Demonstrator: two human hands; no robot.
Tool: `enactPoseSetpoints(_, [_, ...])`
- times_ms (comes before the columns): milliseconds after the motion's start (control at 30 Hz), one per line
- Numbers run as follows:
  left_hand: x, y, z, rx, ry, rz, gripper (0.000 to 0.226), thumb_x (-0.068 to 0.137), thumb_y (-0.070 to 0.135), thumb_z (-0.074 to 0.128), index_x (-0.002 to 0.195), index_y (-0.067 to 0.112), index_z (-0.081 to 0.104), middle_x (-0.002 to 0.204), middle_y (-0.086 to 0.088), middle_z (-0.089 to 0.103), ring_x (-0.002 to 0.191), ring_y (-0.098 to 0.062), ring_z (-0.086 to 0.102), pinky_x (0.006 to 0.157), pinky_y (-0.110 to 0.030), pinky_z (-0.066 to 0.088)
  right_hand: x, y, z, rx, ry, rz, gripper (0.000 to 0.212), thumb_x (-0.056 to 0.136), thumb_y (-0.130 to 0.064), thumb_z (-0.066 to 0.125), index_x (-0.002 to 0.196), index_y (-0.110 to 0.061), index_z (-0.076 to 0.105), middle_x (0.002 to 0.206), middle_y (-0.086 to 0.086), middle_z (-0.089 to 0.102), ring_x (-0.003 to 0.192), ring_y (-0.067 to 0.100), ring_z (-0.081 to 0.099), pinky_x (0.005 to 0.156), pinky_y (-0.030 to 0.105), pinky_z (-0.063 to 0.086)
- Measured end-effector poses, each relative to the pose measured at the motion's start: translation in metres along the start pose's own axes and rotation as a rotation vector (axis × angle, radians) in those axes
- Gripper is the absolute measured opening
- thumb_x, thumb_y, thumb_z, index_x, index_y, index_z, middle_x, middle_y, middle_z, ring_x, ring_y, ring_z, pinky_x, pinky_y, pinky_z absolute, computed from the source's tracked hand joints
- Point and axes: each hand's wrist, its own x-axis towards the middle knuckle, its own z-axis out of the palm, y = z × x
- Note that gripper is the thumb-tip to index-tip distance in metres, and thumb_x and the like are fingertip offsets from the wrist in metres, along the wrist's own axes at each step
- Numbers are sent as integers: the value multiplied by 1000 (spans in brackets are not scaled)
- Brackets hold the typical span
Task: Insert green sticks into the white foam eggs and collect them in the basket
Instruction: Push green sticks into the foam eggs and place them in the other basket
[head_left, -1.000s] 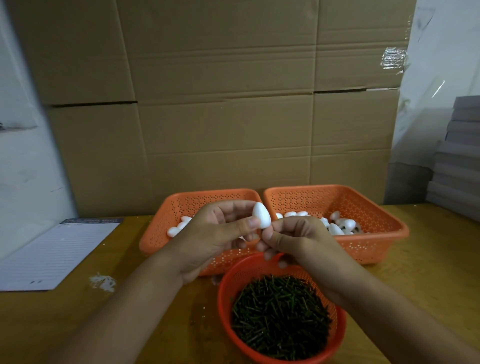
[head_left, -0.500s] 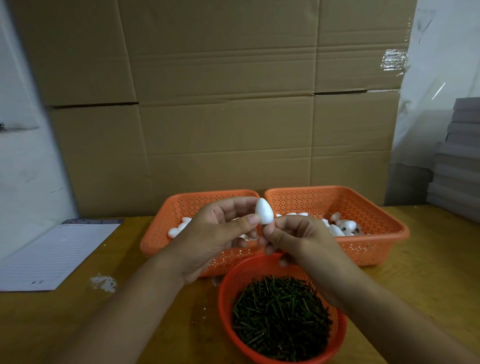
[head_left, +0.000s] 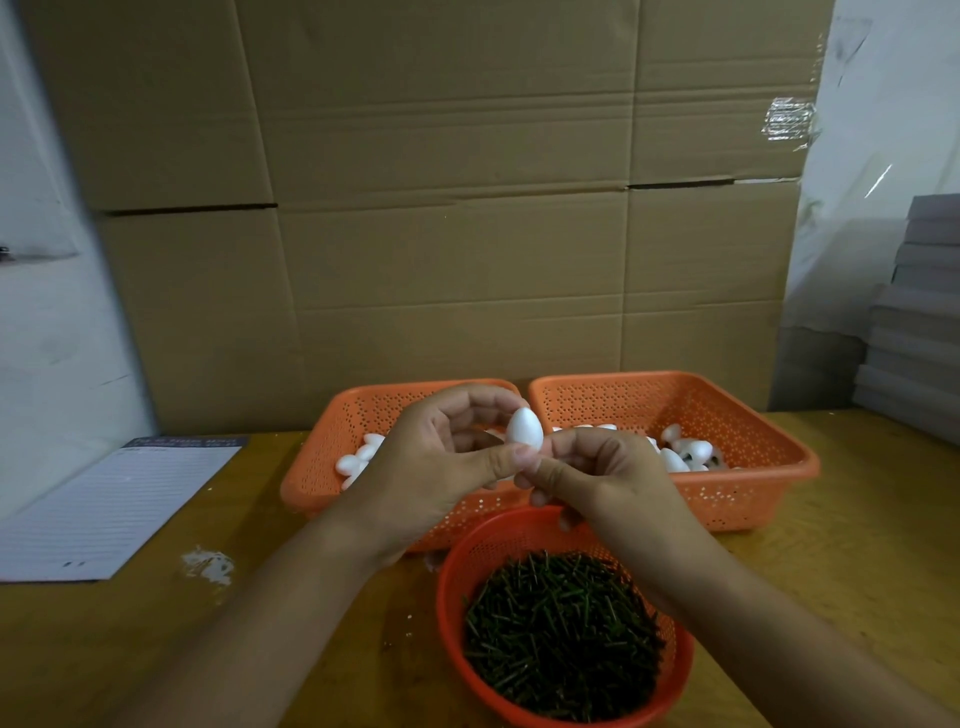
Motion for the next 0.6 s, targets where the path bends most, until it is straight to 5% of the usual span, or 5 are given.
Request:
enactPoseSetpoints(300, [0,-5,13,-235,23,-59,43,71,26,82,110,16,68,93,-3,74,71,-11,65,61,-21,50,-1,-5,-2,85,-7,0,13,93,-10,66,90,1,72,62,-4,68,54,2,57,49,17,44])
enactPoseSetpoints(467, [-1,-5,12,-215,9,-40,32,68,29,82,99,33,76,95,0,75,72,-9,66,62,-20,51,-1,-6,-2,59,19,0,12,92,-11,67,91,0,73,62,-2,68,55,3,58,49,18,44])
enactPoseSetpoints(600, [-1,-4,10,-138,42,-53,32,72,29,84,102,28,75,96,1,75,70,-8,67,61,-20,50,-1,-6,-2,-1,61,-24,10,92,-11,68,89,-5,76,64,2,70,56,6,60,49,20,45])
